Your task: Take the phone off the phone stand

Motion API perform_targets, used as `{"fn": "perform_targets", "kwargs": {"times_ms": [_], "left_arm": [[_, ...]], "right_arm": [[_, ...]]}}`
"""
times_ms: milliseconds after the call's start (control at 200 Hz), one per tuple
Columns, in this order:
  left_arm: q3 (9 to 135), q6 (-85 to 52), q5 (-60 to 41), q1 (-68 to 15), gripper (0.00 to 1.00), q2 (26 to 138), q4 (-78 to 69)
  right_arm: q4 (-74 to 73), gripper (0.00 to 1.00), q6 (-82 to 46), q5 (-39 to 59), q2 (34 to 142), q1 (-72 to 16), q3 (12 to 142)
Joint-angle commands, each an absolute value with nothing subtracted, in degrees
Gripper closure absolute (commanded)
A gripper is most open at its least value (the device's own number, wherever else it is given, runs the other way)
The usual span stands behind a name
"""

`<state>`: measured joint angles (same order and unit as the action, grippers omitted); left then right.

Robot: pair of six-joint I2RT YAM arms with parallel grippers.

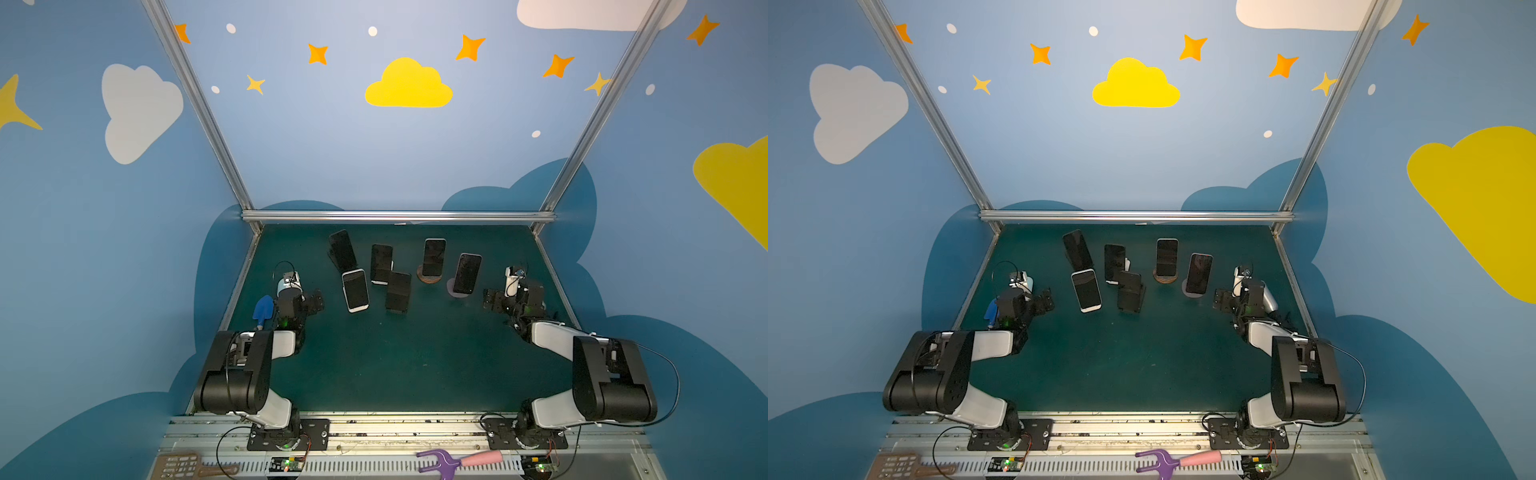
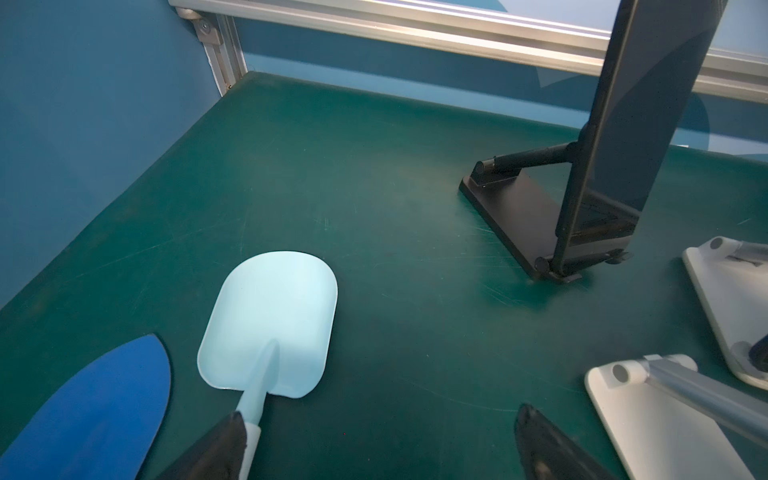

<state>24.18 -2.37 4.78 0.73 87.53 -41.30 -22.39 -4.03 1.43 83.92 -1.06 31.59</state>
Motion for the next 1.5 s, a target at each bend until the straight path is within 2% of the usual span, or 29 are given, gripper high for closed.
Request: {"fn": "perform_targets", "kwargs": {"times_ms": [0,721,811,1492], "left_arm": [[24.3,-2.5,4.6,0.8,0.00,86.9,-41.7],[24.8,-2.4,4.4,0.7,0.00,87.2,-41.2],[24.9,-2.1,4.3,0.7,0.00,87.2,-40.9],[24.8,-2.1,4.3,0.7,0.00,87.1,-41.1]], "right_arm": [[-22.1,0.02,-3.8,1.8,83.3,-1.0,32.1],[-22.3,0.03,-3.7,0.3,83.2,-1.8,32.0],[-24.0,0.03,-3.7,-5.2,82.5,-4.1,30.4],[-22.1,0.03,-3.6,-1.2,83.4,-2.5,32.1]]}}
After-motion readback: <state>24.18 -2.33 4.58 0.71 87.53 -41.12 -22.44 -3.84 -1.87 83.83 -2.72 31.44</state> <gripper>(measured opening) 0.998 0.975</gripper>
